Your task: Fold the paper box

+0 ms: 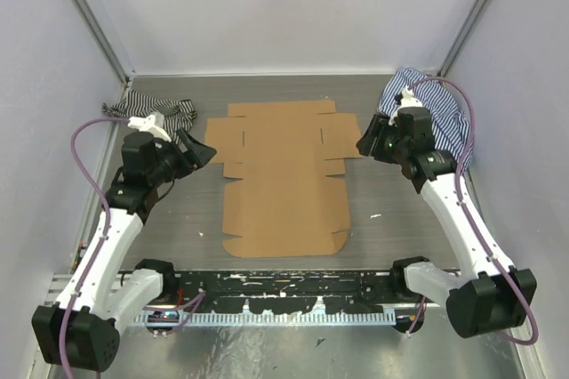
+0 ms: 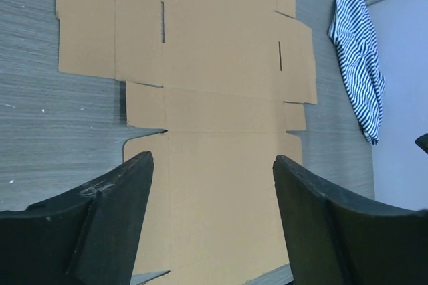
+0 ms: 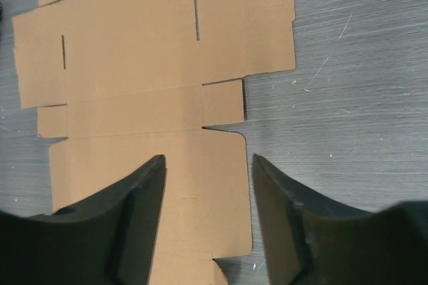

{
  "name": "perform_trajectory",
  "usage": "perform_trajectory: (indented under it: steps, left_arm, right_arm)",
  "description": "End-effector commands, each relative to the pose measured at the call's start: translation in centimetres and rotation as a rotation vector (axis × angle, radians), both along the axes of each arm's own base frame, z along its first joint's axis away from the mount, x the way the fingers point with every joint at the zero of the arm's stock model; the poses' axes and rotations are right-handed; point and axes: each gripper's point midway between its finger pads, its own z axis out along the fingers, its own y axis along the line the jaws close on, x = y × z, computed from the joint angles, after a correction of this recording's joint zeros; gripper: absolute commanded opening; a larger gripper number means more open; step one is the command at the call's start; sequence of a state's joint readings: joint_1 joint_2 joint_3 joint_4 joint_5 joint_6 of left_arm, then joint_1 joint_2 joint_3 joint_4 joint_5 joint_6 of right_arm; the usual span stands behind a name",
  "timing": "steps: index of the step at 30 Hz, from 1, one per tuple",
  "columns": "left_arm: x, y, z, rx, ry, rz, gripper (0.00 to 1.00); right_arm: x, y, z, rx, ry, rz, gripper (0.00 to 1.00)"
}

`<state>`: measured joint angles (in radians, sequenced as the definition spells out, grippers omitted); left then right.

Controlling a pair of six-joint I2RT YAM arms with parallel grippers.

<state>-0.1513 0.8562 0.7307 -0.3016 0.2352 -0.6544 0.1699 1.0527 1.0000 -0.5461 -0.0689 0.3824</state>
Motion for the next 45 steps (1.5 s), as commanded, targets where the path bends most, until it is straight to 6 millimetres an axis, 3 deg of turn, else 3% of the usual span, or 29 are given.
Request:
perform_trajectory:
  steps: [1,3,5,11,17,23,28,33,38,45]
  left_arm:
    - [1.6,-0.5,1.7,0.007,-0.022,-0.035,0.75]
    - [2.0,0.6,1.1,0.066,0.016,0.008,0.76]
    - [2.2,1.9,0.8,0.132,0.052,0.059,0.83]
    - [2.2,4.0,0.7,0.215,0.095,0.145,0.87]
    - [2.3,2.8,-0.9,0.175,0.182,0.096,0.87]
    - [1.4,3.2,-3.7,0.205,0.241,0.096,0.86]
    - [1.4,2.1,-6.8,0.149,0.296,0.072,0.85]
    - [1.9,1.4,-8.8,0.129,0.350,0.048,0.84]
    - [3.0,0.2,-9.3,0.060,0.365,0.029,0.81]
    - [4.2,-1.1,-11.3,0.031,0.438,-0.024,0.78]
  right_arm:
    - [2.5,0.7,3.4,0.015,-0.093,0.019,0.66]
    - [3.2,0.6,3.8,0.012,-0.094,0.009,0.90]
    - [3.9,0.7,4.1,0.012,-0.089,0.003,0.99]
    - [6.0,0.3,2.0,-0.002,-0.003,-0.061,1.00]
    - [7.8,1.0,-0.3,0.025,0.088,-0.079,0.95]
    - [7.1,1.2,-4.4,0.022,0.177,-0.068,0.94]
    - [6.7,2.0,-8.5,0.039,0.270,-0.040,0.91]
    - [6.5,2.7,-10.5,0.058,0.293,-0.028,0.91]
    - [6.4,3.3,-13.3,0.072,0.347,-0.012,0.90]
    - [7.0,5.1,-15.2,0.087,0.373,0.027,0.89]
